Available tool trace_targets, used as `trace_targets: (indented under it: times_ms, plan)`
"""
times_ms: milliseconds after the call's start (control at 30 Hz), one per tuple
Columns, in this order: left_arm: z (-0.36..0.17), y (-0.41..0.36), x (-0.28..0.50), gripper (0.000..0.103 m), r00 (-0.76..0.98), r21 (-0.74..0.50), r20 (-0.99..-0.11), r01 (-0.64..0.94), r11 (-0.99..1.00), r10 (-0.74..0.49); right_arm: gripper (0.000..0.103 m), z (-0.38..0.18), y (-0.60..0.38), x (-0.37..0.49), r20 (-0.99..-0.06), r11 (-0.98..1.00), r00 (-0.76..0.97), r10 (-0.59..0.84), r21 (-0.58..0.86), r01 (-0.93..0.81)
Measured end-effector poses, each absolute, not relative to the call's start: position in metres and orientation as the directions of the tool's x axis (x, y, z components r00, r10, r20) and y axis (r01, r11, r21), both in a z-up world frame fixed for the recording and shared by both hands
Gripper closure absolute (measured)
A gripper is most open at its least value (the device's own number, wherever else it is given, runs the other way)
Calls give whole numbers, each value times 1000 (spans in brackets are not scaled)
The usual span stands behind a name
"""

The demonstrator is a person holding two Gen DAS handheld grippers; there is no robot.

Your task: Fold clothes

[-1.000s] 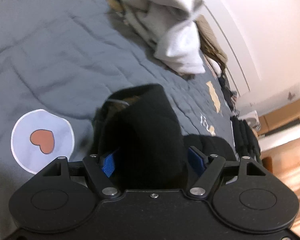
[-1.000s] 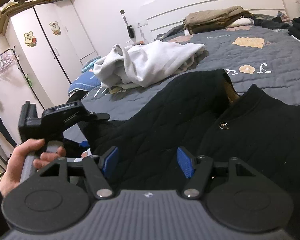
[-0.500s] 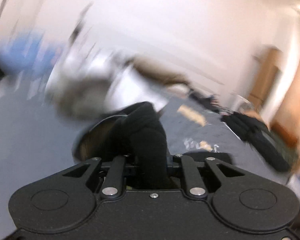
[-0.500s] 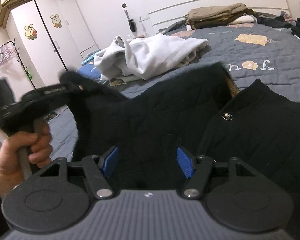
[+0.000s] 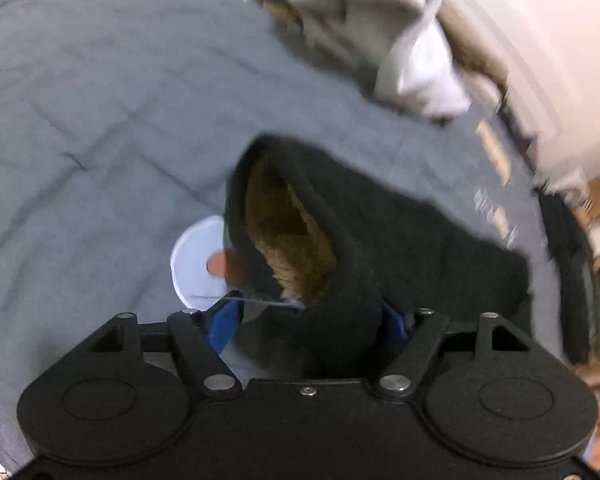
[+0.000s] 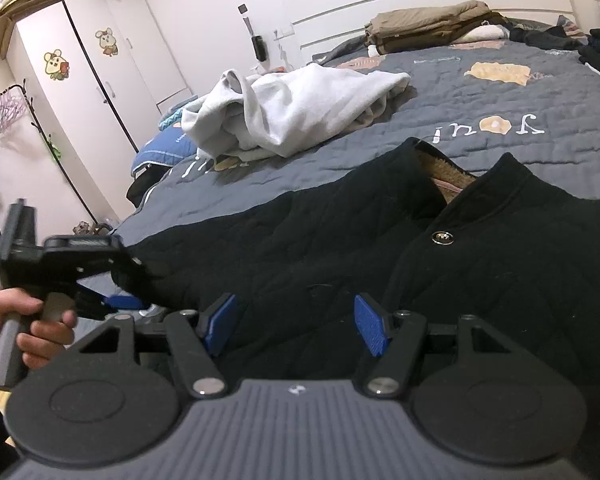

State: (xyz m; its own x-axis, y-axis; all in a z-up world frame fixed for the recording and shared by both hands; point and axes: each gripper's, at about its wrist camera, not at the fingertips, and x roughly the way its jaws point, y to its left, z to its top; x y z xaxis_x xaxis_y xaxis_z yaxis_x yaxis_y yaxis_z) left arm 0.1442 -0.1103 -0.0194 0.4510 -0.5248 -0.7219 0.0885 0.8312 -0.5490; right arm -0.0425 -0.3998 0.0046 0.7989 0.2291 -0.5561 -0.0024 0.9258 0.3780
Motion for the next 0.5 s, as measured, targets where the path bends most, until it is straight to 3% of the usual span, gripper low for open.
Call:
trace_targets:
  times_ms: [133, 400, 433, 500]
  plan:
    - [-12, -105, 143, 23, 518, -555, -676, 111, 824, -524, 39, 6, -400, -44, -548, 927, 805, 226, 376, -5]
    - [-22, -114, 161, 24, 565, -562, -644, 108, 820, -516, 39, 5, -402, -45, -553, 932, 808, 205, 363, 12]
    - [-19, -116, 159, 27, 584, -555, -629, 126, 822, -514, 39, 5, -403, -45, -552, 932, 809, 201, 363, 16]
    - [-14, -119, 155, 55, 621, -538, -596, 163, 827, -509, 39, 6, -406, -44, -551, 932, 812, 193, 361, 23]
